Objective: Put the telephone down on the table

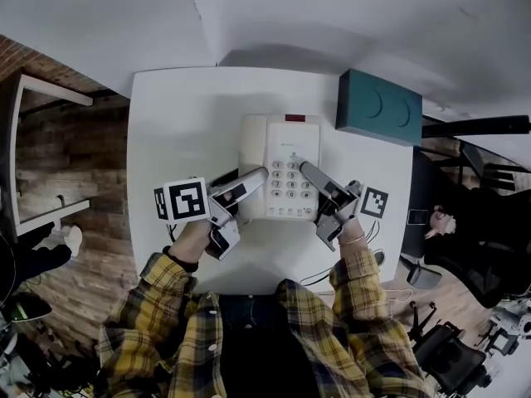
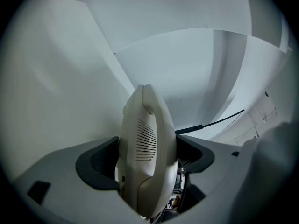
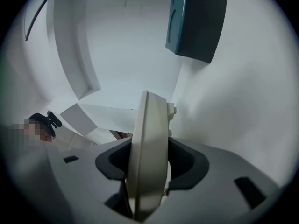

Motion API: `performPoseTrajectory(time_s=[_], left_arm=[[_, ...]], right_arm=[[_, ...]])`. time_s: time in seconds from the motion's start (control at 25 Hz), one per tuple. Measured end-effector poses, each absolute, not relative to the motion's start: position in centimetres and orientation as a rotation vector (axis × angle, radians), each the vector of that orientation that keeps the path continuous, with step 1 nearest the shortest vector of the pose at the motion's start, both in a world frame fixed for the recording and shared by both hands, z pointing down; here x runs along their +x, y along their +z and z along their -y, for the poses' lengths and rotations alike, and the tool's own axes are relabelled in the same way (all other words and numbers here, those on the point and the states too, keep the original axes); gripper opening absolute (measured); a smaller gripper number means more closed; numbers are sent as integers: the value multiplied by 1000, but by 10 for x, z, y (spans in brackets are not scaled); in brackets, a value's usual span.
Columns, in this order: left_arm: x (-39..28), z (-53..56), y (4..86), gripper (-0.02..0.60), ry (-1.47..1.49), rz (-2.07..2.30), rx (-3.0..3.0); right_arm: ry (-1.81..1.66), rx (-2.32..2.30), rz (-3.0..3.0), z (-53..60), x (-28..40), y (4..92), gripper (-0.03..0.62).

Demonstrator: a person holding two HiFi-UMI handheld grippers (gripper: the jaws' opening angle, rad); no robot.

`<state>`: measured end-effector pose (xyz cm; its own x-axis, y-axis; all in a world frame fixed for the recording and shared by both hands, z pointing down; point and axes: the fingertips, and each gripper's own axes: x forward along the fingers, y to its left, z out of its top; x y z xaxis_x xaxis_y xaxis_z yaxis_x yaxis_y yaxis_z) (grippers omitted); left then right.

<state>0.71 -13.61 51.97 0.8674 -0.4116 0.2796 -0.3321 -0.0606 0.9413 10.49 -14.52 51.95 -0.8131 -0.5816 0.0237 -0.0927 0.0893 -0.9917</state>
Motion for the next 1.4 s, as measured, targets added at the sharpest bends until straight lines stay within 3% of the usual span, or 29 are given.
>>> performPoseTrajectory(time_s=[1.4], left_arm=[[34,130,555,368,40,598,1708]], right_arm=[[-1773,-901,-2147,145,123,564,222]])
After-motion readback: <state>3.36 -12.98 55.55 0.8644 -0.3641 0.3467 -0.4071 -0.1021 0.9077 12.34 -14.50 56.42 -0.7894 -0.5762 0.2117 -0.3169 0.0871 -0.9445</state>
